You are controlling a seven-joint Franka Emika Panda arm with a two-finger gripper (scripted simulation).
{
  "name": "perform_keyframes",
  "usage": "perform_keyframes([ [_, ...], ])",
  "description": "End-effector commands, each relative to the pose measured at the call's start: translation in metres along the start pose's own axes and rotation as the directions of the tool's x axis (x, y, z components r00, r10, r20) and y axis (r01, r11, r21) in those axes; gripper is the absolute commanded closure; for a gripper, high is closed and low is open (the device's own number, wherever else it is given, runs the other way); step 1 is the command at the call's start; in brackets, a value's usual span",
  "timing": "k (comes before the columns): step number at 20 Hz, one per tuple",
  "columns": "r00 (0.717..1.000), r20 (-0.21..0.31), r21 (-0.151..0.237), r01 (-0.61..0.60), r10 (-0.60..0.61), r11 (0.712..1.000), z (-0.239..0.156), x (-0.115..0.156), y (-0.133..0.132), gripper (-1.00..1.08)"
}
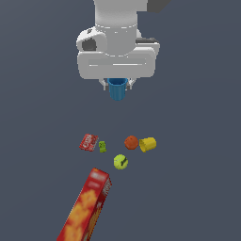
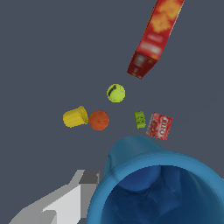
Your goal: Pick up a designated object from a clutter of objects.
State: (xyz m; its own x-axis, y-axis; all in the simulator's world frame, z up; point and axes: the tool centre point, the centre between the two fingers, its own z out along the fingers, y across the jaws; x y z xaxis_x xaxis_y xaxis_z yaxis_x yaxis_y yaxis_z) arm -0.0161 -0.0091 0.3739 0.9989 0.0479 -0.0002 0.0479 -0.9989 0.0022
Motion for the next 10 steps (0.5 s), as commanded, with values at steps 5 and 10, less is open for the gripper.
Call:
perform_keyframes([
  [5, 1.0, 0.0, 0.001, -0.001, 0.001, 1.0, -0.03, -0.012, -0.018, 1.08],
  [10, 1.0, 0.0, 0.002, -0.001, 0.001, 1.0, -0.036, -0.013, -0.022, 1.08],
])
